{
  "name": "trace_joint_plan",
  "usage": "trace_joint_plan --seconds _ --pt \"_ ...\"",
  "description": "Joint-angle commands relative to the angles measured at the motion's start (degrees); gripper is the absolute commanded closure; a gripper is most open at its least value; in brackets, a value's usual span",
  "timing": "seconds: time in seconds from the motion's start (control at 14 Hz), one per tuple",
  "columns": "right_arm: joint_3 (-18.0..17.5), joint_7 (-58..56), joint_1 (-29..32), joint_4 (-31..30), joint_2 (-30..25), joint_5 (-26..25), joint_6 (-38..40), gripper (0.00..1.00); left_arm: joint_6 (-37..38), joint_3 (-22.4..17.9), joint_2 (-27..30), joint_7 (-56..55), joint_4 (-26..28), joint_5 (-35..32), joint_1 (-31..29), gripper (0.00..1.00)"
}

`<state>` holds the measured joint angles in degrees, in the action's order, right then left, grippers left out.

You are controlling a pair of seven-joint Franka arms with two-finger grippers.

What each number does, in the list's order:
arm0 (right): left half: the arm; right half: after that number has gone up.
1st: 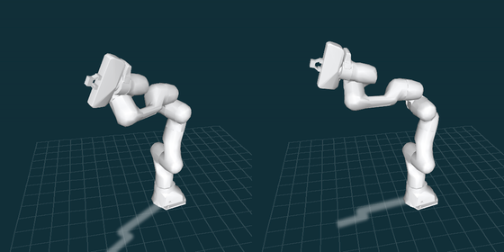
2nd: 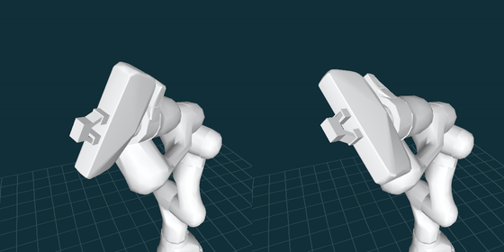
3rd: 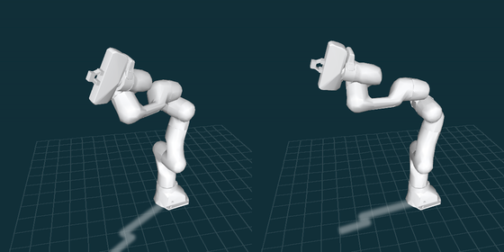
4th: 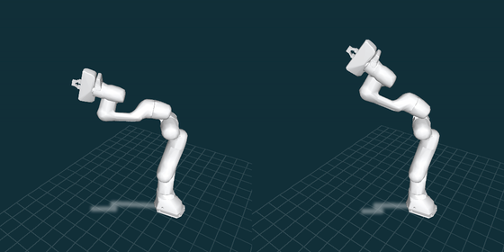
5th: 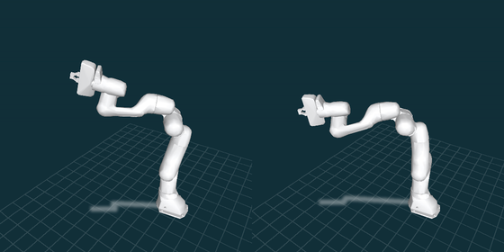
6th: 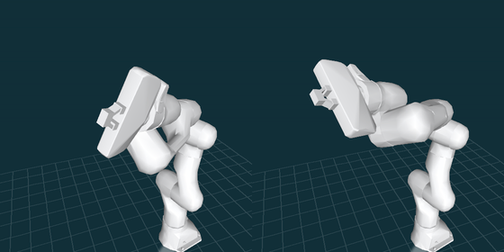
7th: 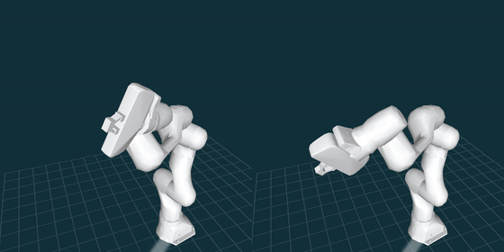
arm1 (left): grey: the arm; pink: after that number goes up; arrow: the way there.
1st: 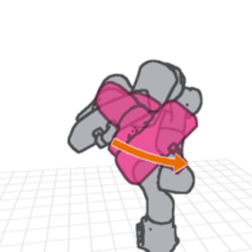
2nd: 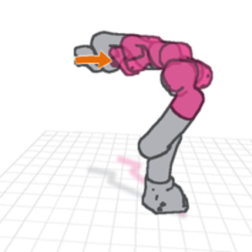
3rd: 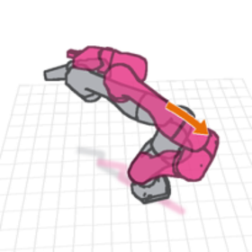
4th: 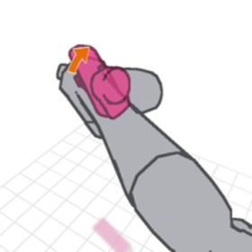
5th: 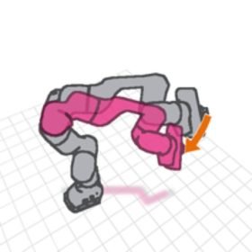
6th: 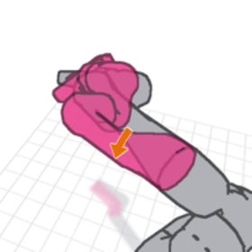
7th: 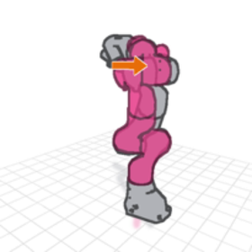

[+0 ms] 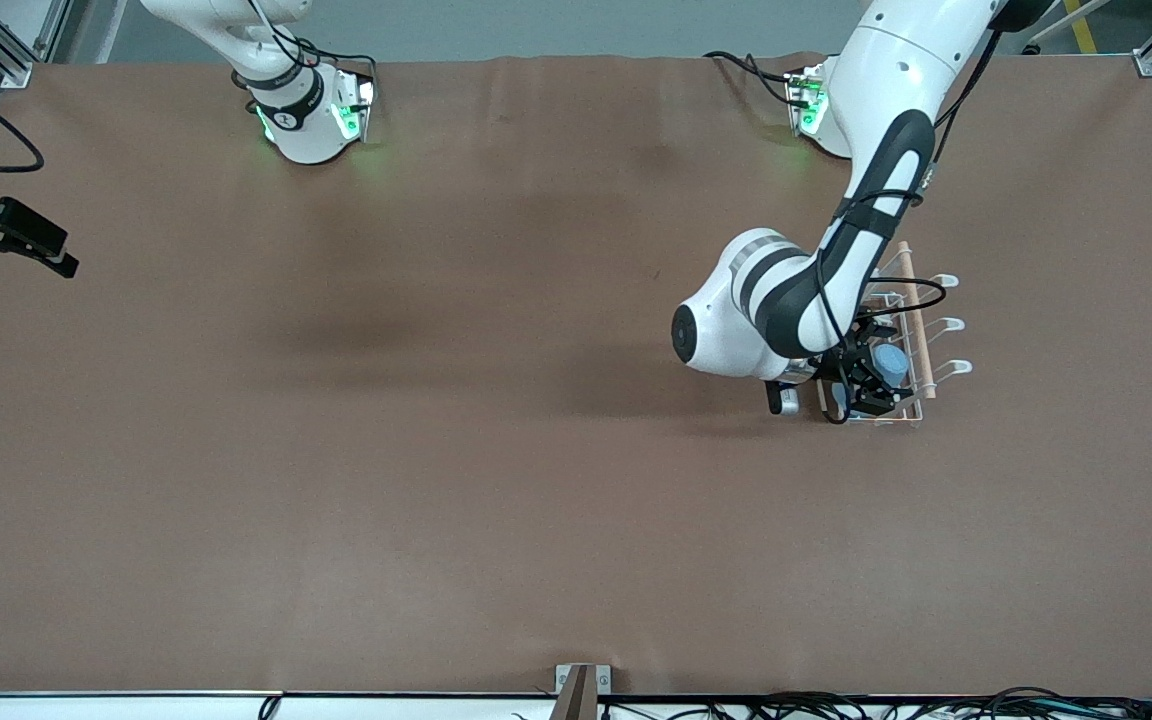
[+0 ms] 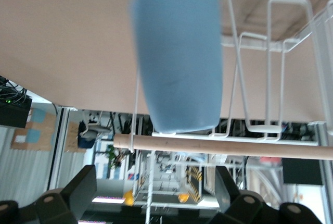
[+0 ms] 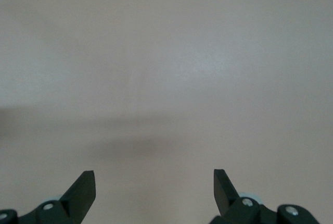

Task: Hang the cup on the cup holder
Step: 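Open the left gripper to release the cup on the hook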

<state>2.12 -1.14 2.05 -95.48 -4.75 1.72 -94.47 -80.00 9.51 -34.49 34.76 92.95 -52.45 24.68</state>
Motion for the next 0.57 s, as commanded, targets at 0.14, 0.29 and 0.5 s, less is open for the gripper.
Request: trace_joint_plan --seconds 0.14,0.29,0.5 --pt "-1.06 0.7 1.11 8.28 3.34 -0.31 5.86 0.0 0.46 0.51 4.07 -3.88 -7.34 11.21 -0.95 0.0" --pt "-1.06 0.61 1.37 8.82 3.79 -0.23 5.79 0.0 0.46 0.51 6.45 -15.09 -7.61 17.7 -1.39 0.0" --pt "-0.97 0.79 1.55 8.82 4.66 -0.05 5.35 0.0 0.46 0.51 7.25 -30.59 -10.41 23.08 -1.39 0.0"
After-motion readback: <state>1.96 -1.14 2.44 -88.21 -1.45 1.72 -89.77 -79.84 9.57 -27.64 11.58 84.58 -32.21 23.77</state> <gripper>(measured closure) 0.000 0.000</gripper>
